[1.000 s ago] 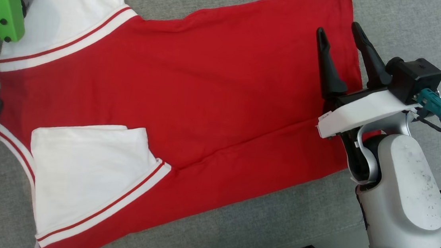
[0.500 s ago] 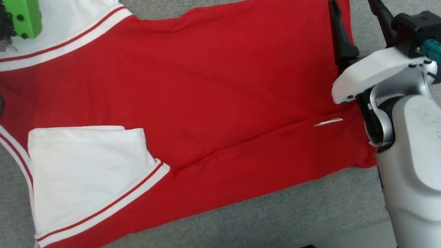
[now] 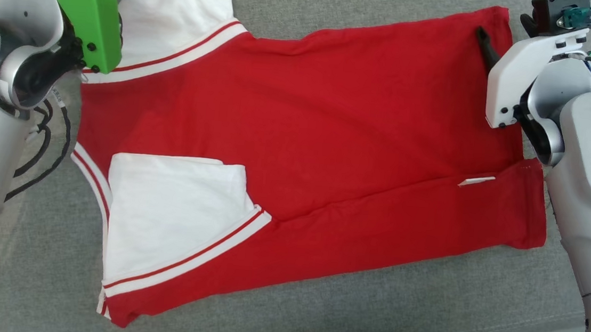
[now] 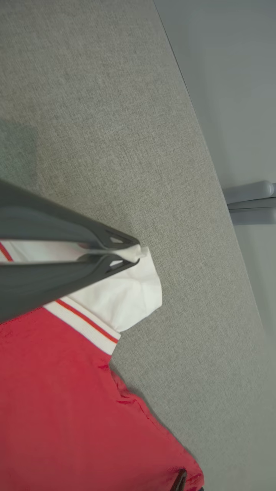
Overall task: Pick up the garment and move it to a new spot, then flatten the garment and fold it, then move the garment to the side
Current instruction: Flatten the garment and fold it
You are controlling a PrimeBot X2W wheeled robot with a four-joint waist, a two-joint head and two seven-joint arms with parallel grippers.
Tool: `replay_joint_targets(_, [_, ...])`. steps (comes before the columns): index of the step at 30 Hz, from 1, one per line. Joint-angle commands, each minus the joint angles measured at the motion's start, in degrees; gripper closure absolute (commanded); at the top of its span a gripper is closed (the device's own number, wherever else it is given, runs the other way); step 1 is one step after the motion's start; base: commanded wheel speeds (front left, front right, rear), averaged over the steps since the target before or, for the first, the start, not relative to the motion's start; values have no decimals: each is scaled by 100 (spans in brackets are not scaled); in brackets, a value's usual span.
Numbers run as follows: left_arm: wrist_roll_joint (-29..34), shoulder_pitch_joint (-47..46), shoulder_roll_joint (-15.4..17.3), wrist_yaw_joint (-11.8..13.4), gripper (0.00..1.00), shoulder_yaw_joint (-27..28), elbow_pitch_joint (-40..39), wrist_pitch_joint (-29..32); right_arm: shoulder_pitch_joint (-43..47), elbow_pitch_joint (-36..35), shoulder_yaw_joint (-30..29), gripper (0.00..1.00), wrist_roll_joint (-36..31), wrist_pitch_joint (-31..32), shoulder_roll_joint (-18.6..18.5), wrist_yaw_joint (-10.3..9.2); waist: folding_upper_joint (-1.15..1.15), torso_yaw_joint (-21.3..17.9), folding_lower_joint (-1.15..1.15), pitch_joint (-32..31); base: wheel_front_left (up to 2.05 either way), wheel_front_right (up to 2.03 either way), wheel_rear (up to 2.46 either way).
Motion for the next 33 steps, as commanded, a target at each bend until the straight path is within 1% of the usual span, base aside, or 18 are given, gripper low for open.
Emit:
replay_joint_targets(1, [-92,88,7,-24,100,-37,-68,-87,-111,113,25,42,137,90,-51,-8,0,226,0,-197,0,0,0])
replay_joint_targets(2, [-129,106,11,-24,100,-66,-104,-127,-146,189,40,53,197,139,-78,-8,0,251,0,-215,0,0,0])
replay_joint_targets(4, [-210,154,-16,-24,100,-125,-161,-223,-223,345,14,65,307,187,-155,-8,0,311,0,-257,0,0,0])
replay_joint_targets(5, [-243,167,-29,-24,100,-150,-184,-265,-256,445,3,69,349,228,-184,-8,0,341,0,-278,0,0,0])
replay_joint_targets(7, [-323,180,-36,-24,100,-185,-237,-339,-336,613,8,74,405,248,-221,-8,0,379,0,-298,0,0,0])
replay_joint_targets(9, [-387,198,-23,-24,100,-216,-263,-403,-427,774,12,82,430,256,-250,-8,0,410,0,-308,0,0,0])
replay_joint_targets(10, [-410,211,-15,-25,100,-230,-268,-419,-466,840,23,89,440,235,-261,-8,0,420,0,-314,0,0,0])
replay_joint_targets(11, [-423,225,-2,-25,100,-235,-266,-465,-507,920,34,100,457,197,-273,-8,0,429,0,-322,0,0,0])
replay_joint_targets(17, [-484,299,83,-25,100,-153,-224,-815,-630,1135,158,100,539,-267,-248,-8,0,417,0,-462,0,0,0])
replay_joint_targets(22, [-576,527,206,-25,100,-62,-432,-1106,-445,1009,342,100,690,-789,-303,-8,0,369,0,-695,0,0,0])
replay_joint_targets(27, [-717,1222,504,8,100,120,-1144,-1429,113,575,612,100,938,-1255,-438,-8,0,319,0,-982,0,0,0])
replay_joint_targets(30, [-807,1853,725,186,100,320,-1820,-1658,581,207,658,100,1083,-1469,-563,-8,0,314,0,-1124,0,0,0])
replay_joint_targets(33, [-845,2551,916,421,100,468,-2473,-1838,1056,-144,524,100,1188,-1623,-658,-8,0,333,0,-1246,0,0,0])
